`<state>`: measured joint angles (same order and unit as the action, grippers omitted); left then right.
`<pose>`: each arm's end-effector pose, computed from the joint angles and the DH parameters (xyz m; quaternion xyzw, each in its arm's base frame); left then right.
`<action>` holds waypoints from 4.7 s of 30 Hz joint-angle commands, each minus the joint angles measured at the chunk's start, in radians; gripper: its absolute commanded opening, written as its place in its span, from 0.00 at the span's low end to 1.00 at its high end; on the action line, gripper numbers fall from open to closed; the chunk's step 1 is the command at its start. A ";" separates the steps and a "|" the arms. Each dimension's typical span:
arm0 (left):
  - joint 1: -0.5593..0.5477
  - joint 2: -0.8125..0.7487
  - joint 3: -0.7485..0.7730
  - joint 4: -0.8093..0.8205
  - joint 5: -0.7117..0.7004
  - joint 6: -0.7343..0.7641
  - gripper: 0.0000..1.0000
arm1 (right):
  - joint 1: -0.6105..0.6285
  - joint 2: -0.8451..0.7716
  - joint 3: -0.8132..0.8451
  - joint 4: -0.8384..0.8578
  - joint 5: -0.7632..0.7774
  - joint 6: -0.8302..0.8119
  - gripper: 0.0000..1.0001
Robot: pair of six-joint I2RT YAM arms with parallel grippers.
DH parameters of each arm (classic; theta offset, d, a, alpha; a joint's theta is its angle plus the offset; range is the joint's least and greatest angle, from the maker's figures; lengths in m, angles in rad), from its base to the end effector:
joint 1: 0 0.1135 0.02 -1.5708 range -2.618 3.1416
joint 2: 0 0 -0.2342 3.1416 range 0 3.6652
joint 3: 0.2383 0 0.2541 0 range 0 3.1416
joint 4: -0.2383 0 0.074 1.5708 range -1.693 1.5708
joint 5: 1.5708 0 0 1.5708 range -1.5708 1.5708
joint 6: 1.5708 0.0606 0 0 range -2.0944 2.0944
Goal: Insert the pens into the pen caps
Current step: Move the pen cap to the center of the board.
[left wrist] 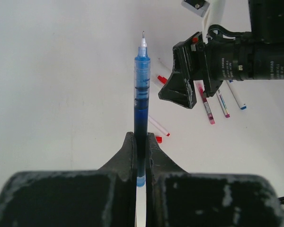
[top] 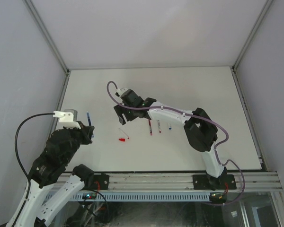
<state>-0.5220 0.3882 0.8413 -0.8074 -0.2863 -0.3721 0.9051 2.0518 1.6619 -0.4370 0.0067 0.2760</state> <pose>0.1151 -0.0464 0.3183 -0.0205 0.8161 -0.1389 0.5606 0.2910 0.3699 0.1837 -0.2871 0.8863 0.1998 0.3036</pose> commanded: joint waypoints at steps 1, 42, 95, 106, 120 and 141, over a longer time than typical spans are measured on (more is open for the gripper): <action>0.007 -0.013 0.019 0.027 -0.018 0.025 0.00 | -0.023 0.024 0.079 -0.014 -0.033 0.023 0.72; 0.007 0.004 0.005 0.047 0.000 0.035 0.00 | -0.073 0.283 0.352 -0.180 -0.014 0.034 0.37; 0.007 -0.007 0.000 0.053 -0.004 0.036 0.00 | 0.049 0.170 0.152 -0.299 0.141 -0.002 0.11; 0.007 -0.006 -0.001 0.053 -0.004 0.036 0.00 | 0.107 -0.128 -0.288 -0.232 0.122 0.149 0.10; 0.007 -0.007 -0.001 0.053 0.001 0.036 0.00 | 0.133 -0.247 -0.425 -0.287 0.098 0.225 0.11; 0.007 -0.014 -0.005 0.056 0.004 0.038 0.00 | 0.122 -0.187 -0.426 -0.311 0.018 0.209 0.23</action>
<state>-0.5213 0.3836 0.8413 -0.7944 -0.2848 -0.3546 1.0290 1.8618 1.2362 -0.7383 0.0444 0.4763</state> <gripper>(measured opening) 0.030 0.226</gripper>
